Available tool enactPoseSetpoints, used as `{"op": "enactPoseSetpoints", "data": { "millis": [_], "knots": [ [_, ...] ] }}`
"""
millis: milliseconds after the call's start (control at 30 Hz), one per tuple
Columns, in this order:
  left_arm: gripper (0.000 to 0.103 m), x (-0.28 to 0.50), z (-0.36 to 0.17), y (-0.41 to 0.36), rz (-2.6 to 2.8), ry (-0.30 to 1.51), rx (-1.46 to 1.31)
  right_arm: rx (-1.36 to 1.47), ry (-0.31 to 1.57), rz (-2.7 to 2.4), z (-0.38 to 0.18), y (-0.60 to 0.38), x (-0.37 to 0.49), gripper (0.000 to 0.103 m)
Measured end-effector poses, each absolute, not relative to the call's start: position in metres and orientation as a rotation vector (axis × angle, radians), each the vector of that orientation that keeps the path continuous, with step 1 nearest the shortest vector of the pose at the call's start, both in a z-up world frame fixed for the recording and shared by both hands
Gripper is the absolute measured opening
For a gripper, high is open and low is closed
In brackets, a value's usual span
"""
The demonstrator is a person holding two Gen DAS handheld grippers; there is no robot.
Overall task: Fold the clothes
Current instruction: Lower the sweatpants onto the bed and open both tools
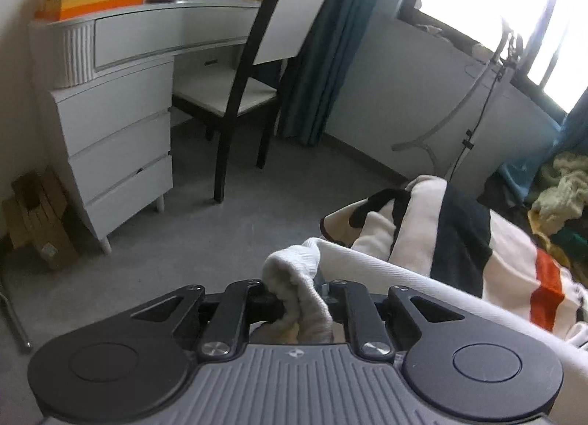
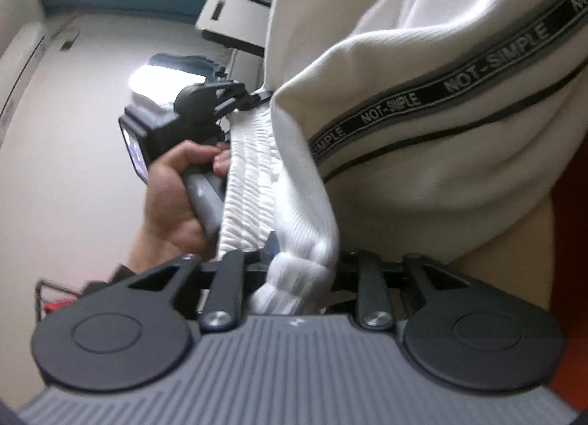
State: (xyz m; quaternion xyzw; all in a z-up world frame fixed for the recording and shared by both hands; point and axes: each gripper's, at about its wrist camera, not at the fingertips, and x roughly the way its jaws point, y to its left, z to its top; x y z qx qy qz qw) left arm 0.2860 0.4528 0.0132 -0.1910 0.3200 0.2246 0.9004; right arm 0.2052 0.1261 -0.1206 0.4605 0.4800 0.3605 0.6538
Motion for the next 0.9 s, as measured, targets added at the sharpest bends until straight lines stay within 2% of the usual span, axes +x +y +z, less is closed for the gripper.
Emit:
{"op": "enactPoseSetpoints", "data": {
  "millis": [33,100,200,333,500,667,767,900],
  "knots": [
    [0.018,0.296,0.005,0.456,0.478,0.678,-0.390,1.061,1.108,0.812,-0.121,0.123,0.204,0.069],
    [0.022,0.294,0.006,0.459,0.475,0.680,-0.409,1.079,1.141,0.849,-0.114,0.123,0.190,0.087],
    [0.029,0.267,0.015,0.455,0.447,0.662,-0.435,1.015,1.150,0.905,-0.102,0.111,0.177,0.087],
    [0.058,0.226,0.045,0.435,0.437,0.608,-0.376,0.825,1.052,0.889,-0.064,0.081,0.142,0.088],
    [0.072,0.176,0.087,0.387,0.395,0.574,-0.301,0.639,0.858,0.823,-0.007,0.020,0.101,0.088],
    [0.079,0.128,0.123,0.312,0.304,0.521,-0.291,0.405,0.591,0.705,0.053,-0.047,0.052,0.087],
    [0.082,0.101,0.135,0.261,0.203,0.487,-0.297,0.301,0.464,0.615,0.069,-0.092,0.029,0.087],
    [0.082,0.072,0.130,0.182,0.089,0.462,-0.279,0.203,0.386,0.477,0.073,-0.138,0.019,0.086]
  ]
}}
